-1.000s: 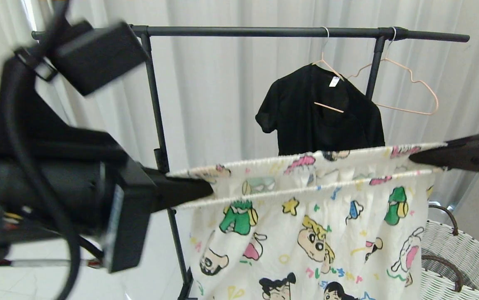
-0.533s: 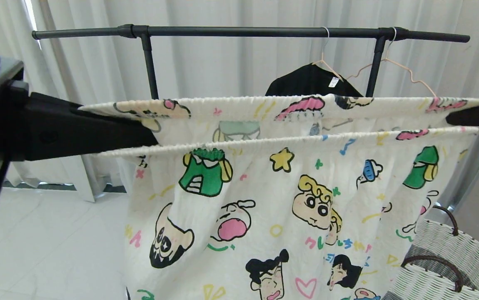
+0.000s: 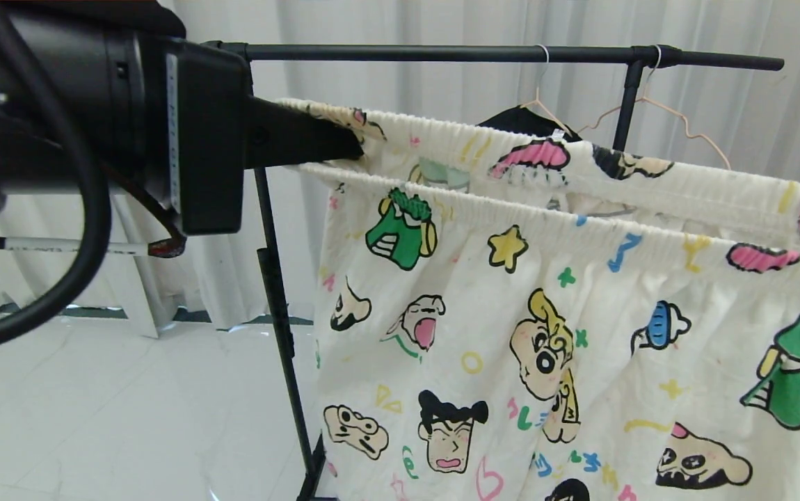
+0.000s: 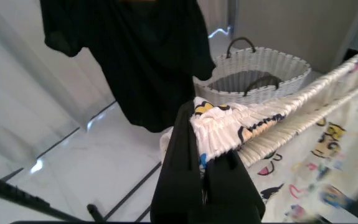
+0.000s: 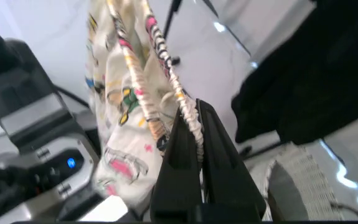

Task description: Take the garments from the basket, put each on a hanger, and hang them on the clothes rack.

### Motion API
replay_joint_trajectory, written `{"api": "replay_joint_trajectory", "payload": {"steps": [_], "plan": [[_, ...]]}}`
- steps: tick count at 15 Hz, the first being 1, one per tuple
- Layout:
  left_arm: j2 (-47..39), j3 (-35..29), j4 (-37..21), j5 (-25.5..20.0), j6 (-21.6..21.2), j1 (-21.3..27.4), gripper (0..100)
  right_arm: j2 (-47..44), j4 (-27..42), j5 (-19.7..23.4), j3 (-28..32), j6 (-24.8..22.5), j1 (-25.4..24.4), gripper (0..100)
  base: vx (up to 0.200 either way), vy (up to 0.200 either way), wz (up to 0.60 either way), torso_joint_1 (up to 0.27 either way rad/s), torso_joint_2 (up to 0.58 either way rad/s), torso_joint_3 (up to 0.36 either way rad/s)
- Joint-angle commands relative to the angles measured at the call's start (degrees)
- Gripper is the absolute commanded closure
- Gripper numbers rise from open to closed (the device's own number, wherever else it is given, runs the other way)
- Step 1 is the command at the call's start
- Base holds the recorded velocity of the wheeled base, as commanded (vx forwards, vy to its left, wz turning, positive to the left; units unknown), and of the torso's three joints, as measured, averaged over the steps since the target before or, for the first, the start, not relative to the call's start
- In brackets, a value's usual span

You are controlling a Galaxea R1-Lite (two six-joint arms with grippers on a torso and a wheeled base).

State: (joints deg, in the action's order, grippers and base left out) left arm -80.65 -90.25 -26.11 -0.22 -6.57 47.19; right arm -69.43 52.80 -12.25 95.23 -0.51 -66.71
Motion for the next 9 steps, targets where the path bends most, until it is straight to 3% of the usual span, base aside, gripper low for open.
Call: {"api": "replay_joint_trajectory", "payload": {"steps": [1, 4, 6, 7, 9], "plan": [[-1.00, 0.25, 0.01, 0.66, -0.02, 0.01, 100, -1.33, -0.24, 0.03, -0.14, -0.02, -0.27, 100, 0.000, 0.000, 0.00, 0.000, 0.00, 0.000], [2.52, 3.59, -0.43, 0.92, 0.68, 0.10, 100, -2.47, -1.56, -0.14, -0.14, -0.10, 4.92, 100, 0.000, 0.000, 0.00, 0.000, 0.00, 0.000], [5.51, 7.19, -2.19, 0.75, 2.09, 0.89, 100, -4.23, -6.04, 0.12, -0.05, -0.10, 7.82, 100, 0.000, 0.000, 0.00, 0.000, 0.00, 0.000], [8.14, 8.86, -5.35, 0.66, 4.73, 3.79, 100, -6.07, -10.70, 0.21, 0.04, -0.28, 9.75, 100, 0.000, 0.000, 0.00, 0.000, 0.00, 0.000], [11.40, 9.39, -11.33, 0.66, 14.74, 12.58, 100, -9.59, -16.50, 0.21, 1.18, -0.37, 10.81, 100, 0.000, 0.000, 0.00, 0.000, 0.00, 0.000]]}}
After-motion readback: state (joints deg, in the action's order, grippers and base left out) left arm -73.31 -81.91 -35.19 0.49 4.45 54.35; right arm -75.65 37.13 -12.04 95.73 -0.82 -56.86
